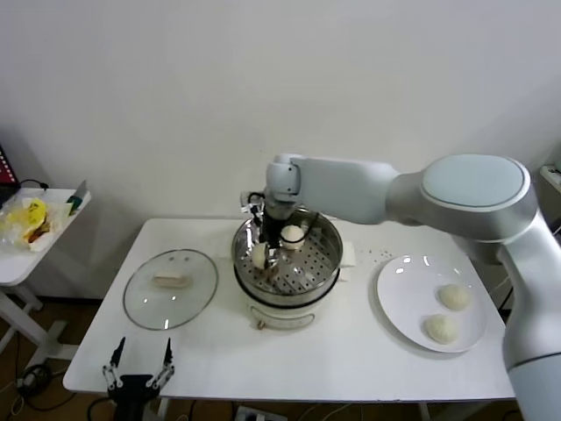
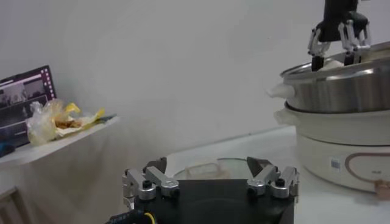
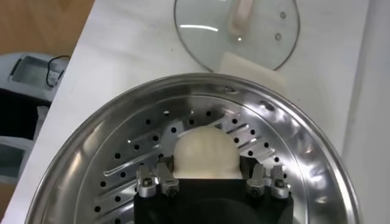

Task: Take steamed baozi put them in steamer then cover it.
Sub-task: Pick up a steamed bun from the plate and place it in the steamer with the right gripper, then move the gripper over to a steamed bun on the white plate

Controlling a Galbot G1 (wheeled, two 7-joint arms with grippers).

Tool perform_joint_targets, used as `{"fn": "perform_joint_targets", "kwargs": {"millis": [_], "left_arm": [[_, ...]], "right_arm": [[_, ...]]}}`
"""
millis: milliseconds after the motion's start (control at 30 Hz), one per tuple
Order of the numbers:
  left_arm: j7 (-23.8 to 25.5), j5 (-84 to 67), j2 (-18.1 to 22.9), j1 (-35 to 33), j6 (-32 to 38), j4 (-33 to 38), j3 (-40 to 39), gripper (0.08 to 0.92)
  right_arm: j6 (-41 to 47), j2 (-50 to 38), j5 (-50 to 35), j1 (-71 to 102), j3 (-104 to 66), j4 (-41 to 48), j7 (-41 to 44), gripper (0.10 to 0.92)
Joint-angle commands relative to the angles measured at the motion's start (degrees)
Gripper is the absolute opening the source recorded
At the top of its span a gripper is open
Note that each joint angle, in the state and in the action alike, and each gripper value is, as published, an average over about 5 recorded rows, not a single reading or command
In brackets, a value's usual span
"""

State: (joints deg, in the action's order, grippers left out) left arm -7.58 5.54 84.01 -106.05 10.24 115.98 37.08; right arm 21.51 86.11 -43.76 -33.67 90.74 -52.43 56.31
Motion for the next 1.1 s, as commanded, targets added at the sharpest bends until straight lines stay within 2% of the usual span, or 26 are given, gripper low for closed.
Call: {"fn": "perform_joint_targets", "kwargs": {"millis": [33,100,267,500,867,1100], "left_arm": [[0.0,-0.3,-0.3,0.0,0.1,-0.2,0.2,0.823],[0.0,-0.6,-0.4,-0.1,0.1,-0.3,0.4,0.823],[-0.1,-0.7,-0.5,-0.1,0.1,-0.5,0.5,0.823],[-0.3,-0.8,-0.7,-0.2,0.1,-0.5,0.7,0.823],[-0.3,-0.7,-0.8,-0.5,0.3,-0.9,0.8,0.823],[-0.1,0.9,-0.2,-0.7,0.2,-0.8,-0.2,0.823]], "right_arm": [[0.1,1.4,2.0,1.5,0.2,0.9,0.6,0.775],[0.1,1.0,2.5,1.3,-0.2,1.0,0.9,0.809],[-0.4,-1.4,2.5,-1.0,-1.1,-0.5,1.9,0.822],[-3.4,-11.2,3.7,-10.1,-0.7,-7.3,5.9,0.823],[-6.0,-38.5,12.2,-17.5,0.5,-25.1,8.1,0.823],[-6.9,-54.9,23.5,-12.2,-0.1,-33.2,8.9,0.823]]}}
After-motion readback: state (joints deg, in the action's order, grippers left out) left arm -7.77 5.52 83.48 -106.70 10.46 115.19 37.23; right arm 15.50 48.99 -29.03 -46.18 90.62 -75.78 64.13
